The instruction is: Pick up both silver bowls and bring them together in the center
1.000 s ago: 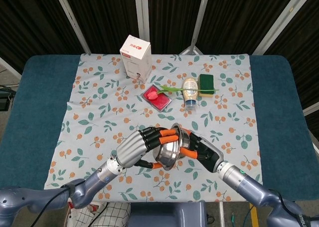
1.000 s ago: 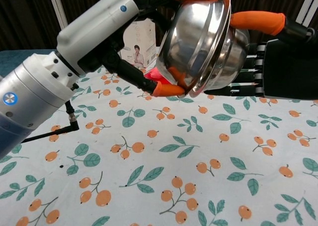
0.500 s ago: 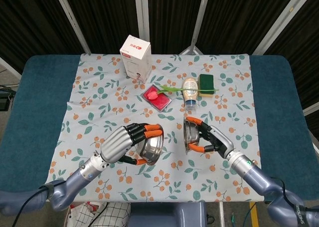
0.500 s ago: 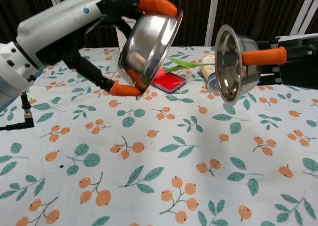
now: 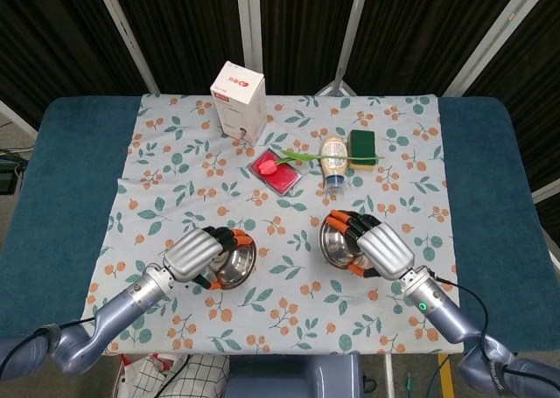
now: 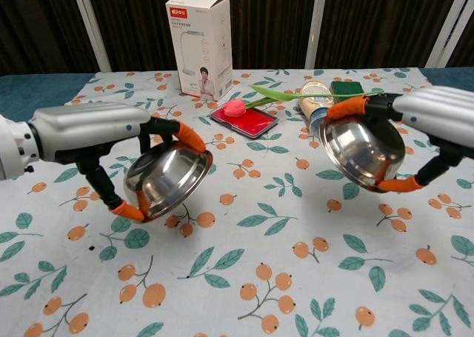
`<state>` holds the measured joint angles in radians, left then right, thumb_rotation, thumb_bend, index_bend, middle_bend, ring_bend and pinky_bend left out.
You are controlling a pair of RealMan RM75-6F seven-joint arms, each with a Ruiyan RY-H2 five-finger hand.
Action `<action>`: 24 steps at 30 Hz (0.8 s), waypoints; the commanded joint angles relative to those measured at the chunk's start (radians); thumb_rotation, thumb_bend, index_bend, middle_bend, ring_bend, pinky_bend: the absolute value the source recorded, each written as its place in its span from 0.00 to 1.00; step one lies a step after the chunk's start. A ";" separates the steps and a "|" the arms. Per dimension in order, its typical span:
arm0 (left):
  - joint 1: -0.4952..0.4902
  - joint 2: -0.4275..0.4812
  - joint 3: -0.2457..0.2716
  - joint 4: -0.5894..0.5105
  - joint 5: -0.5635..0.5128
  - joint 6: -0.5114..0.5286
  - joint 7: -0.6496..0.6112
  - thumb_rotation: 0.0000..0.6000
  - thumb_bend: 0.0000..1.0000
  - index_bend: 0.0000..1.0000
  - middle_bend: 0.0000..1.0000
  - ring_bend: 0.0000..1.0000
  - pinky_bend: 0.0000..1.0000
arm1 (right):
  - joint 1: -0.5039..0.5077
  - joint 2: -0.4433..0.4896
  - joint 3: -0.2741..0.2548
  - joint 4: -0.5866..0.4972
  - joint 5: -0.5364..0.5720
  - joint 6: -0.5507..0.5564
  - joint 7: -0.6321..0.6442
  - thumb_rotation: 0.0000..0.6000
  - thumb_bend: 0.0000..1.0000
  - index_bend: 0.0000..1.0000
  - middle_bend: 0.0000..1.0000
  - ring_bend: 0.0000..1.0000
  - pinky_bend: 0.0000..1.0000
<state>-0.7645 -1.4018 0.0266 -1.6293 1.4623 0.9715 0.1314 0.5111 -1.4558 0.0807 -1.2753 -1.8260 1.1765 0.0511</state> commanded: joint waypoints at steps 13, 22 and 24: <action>-0.037 0.034 -0.003 -0.087 -0.364 -0.136 0.389 1.00 0.07 0.03 0.24 0.25 0.39 | 0.013 -0.151 -0.145 0.236 -0.068 0.070 0.066 1.00 0.35 0.00 0.01 0.16 0.45; -0.042 0.034 -0.017 -0.132 -0.401 -0.107 0.402 0.93 0.00 0.00 0.00 0.01 0.23 | -0.005 -0.165 -0.140 0.216 -0.046 0.148 0.082 0.99 0.29 0.00 0.00 0.02 0.36; -0.030 0.033 -0.021 -0.132 -0.361 -0.092 0.365 0.91 0.00 0.00 0.00 0.00 0.20 | -0.008 -0.157 -0.139 0.189 -0.036 0.154 0.086 0.92 0.27 0.00 0.00 0.01 0.35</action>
<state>-0.8072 -1.3678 0.0127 -1.7556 1.0601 0.8593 0.5339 0.5078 -1.6177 -0.0609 -1.0657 -1.8714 1.3225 0.1315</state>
